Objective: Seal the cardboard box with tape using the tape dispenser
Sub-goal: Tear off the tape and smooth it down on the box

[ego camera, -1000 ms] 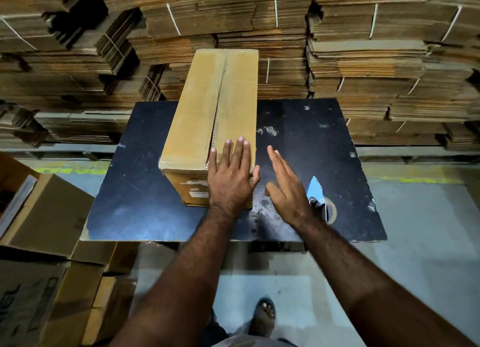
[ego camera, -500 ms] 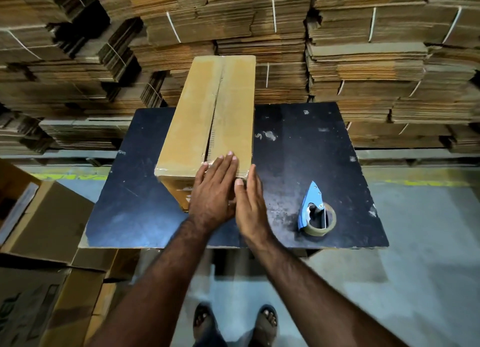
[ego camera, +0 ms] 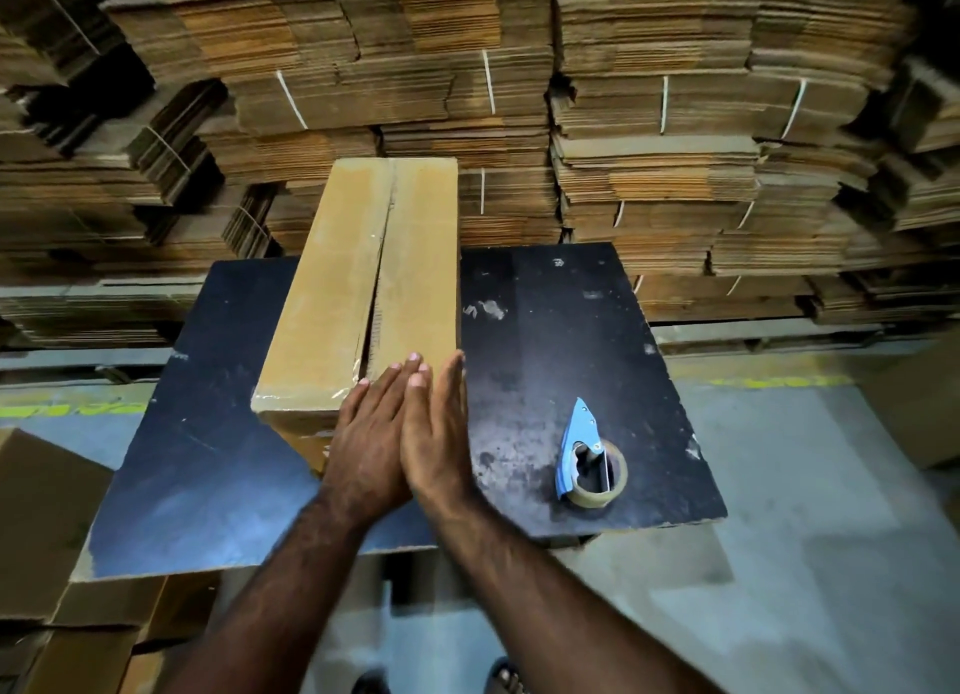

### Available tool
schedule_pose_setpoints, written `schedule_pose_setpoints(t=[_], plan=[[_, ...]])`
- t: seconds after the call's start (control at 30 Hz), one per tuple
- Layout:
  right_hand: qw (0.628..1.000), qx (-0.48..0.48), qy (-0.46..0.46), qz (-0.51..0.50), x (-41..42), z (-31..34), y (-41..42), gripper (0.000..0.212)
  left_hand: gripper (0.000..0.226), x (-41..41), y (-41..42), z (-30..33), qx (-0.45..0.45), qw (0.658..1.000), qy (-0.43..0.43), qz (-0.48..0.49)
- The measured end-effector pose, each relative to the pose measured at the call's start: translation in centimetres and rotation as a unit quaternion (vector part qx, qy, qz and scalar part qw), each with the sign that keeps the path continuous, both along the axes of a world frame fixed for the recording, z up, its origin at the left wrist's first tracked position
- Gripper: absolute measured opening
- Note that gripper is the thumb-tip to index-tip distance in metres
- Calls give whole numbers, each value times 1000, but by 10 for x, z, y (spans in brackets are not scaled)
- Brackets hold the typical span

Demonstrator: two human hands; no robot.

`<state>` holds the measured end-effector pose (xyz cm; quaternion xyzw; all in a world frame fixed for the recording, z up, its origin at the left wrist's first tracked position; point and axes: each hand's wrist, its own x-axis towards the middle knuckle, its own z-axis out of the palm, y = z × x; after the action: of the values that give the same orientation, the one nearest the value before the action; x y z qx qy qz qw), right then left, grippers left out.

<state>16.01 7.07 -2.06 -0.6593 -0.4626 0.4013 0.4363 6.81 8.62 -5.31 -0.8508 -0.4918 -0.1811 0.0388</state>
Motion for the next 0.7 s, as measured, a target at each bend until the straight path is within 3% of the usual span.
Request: schedule_pose_setpoints(t=[0.1,0.23,0.5,0.6,0.7], plan=[[999,-29,28,7,9,2,39,69,98,-6,6,-1,-34,999,10,-22],[990,-60,124,27,30,7,52,73,106,-6,7,8,-85,995,41,-15],[975,-51,184,-116,2,-4,4,52,100,-8,6,10,-111,993,19,-21],[962,-102,223,-121,5,-1,45,63,104,-9,9,8,-111,993,21,-31],[973,-152,164,-58,16,6,78,78,102,-8,11,18,-133,990,23,-31]])
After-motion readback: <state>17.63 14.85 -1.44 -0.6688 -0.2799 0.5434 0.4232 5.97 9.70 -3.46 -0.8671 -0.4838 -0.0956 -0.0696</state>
